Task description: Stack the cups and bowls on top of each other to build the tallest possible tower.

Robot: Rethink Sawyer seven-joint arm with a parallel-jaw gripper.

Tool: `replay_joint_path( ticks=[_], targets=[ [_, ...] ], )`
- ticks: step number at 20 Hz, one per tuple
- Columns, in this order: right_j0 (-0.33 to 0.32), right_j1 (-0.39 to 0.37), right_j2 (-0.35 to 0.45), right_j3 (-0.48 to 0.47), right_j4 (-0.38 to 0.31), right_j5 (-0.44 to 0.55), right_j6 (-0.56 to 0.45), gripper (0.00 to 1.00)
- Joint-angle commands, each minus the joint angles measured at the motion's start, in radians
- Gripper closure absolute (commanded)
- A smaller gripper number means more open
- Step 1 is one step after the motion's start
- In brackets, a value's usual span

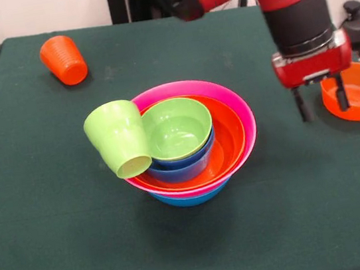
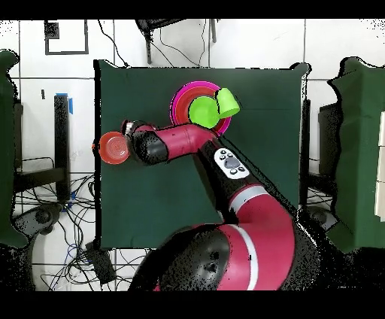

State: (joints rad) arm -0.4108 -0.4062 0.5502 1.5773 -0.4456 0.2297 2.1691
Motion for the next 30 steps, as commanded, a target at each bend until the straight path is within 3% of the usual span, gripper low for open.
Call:
replay_joint_path(
  ticks=[1,11,17,20,24,30],
  targets=[
    [-0.045,0.061,0.071,-0.075,-0.055,0.187,-0.228,0.0],
    [-0.085,0.052,0.119,-0.075,-0.061,0.263,-0.242,0.0],
    [-0.08,-0.011,0.121,-0.001,-0.068,0.244,-0.181,0.0],
    [-0.064,-0.099,0.129,0.057,-0.025,0.263,-0.114,0.0],
    [-0.057,-0.152,0.151,0.104,0.004,0.271,-0.08,0.0],
    [-0.056,-0.143,0.15,0.119,-0.006,0.245,-0.071,0.0]
  ],
)
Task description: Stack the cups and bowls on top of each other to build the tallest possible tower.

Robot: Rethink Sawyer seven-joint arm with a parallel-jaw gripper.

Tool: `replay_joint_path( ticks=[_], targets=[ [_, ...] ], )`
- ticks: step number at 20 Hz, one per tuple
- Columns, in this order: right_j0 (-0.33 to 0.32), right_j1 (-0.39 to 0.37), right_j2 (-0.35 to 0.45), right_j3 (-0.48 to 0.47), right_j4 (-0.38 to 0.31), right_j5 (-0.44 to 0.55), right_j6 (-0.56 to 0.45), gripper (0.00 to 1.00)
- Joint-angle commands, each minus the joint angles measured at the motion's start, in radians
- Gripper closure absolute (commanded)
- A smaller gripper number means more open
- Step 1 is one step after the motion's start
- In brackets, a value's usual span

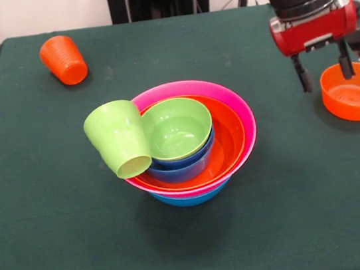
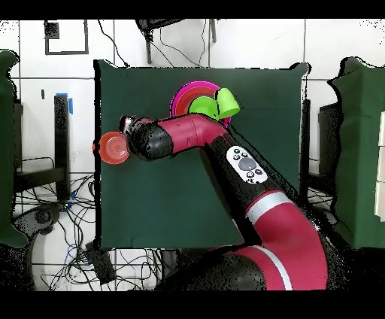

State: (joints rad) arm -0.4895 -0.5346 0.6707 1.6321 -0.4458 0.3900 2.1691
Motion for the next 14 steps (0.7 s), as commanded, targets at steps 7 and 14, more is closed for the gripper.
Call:
replay_joint_path(
  ticks=[7,14],
  targets=[
    [0.003,0.011,0.044,0.077,-0.024,0.057,-0.085,0.0],
    [-0.022,0.065,0.023,0.083,-0.085,-0.014,-0.102,0.0]
  ],
)
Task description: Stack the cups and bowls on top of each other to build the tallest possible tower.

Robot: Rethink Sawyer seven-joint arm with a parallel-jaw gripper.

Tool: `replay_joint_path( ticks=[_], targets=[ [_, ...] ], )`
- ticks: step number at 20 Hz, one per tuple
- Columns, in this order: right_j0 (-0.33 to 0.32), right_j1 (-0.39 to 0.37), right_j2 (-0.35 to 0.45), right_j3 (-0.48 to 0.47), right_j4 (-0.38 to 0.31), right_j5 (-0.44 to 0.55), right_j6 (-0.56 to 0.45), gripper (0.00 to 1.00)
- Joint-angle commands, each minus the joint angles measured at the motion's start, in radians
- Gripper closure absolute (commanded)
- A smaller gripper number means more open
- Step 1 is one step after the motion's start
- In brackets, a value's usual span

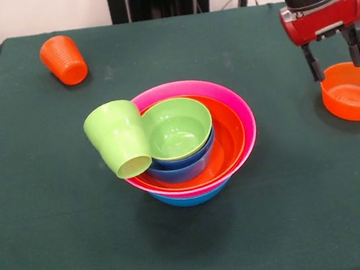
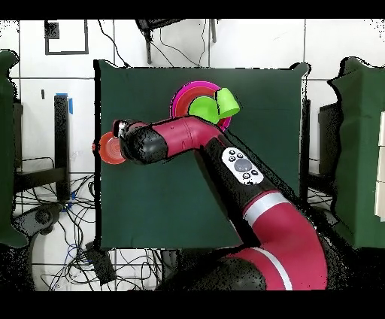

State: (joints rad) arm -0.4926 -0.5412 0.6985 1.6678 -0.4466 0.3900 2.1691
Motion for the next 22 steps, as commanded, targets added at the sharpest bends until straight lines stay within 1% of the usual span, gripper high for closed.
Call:
replay_joint_path(
  ticks=[1,4,6,10,16,19,21,22],
  targets=[
    [-0.024,0.076,-0.005,0.05,-0.089,-0.018,-0.106,0.0],
    [-0.049,0.091,0.004,0.034,-0.096,0.005,-0.146,0.0],
    [-0.054,0.099,0.004,0.013,-0.101,0.024,-0.168,0.0],
    [-0.048,0.112,0.003,-0.02,-0.105,0.037,-0.177,0.0],
    [-0.046,0.115,0.006,-0.029,-0.102,0.047,-0.176,0.0],
    [-0.049,0.132,0.014,-0.038,-0.093,0.057,-0.182,0.0],
    [-0.054,0.161,0.032,-0.057,-0.083,0.072,-0.203,0.0],
    [-0.062,0.188,0.053,-0.067,-0.072,0.085,-0.223,0.0]
  ],
)
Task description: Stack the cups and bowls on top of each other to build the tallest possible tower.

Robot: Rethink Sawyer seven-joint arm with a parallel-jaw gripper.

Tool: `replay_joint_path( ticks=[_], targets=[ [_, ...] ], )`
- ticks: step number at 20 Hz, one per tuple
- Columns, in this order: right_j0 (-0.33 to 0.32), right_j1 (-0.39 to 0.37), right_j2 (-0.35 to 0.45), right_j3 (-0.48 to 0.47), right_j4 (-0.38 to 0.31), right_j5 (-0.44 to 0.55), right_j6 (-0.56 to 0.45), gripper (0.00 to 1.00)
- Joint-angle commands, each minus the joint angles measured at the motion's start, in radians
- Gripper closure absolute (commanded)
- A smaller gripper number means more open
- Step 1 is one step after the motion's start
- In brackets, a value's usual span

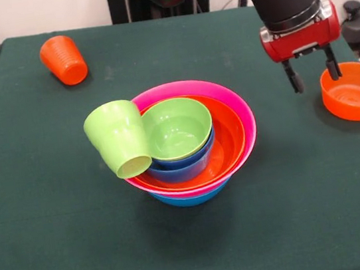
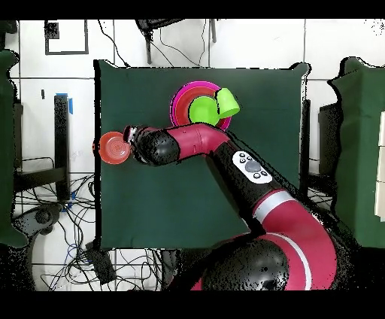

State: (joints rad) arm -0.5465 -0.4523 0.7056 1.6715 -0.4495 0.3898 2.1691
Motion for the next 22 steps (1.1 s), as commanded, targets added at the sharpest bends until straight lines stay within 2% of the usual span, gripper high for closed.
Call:
replay_joint_path(
  ticks=[1,5,11,22],
  targets=[
    [-0.016,0.123,0.064,-0.078,-0.065,0.091,-0.242,0.0],
    [-0.033,0.186,0.109,-0.099,-0.059,0.1,-0.278,0.0],
    [-0.068,0.207,0.153,-0.086,-0.065,0.117,-0.29,0.0],
    [-0.088,0.229,0.13,-0.104,-0.134,0.099,-0.293,0.0]
  ],
)
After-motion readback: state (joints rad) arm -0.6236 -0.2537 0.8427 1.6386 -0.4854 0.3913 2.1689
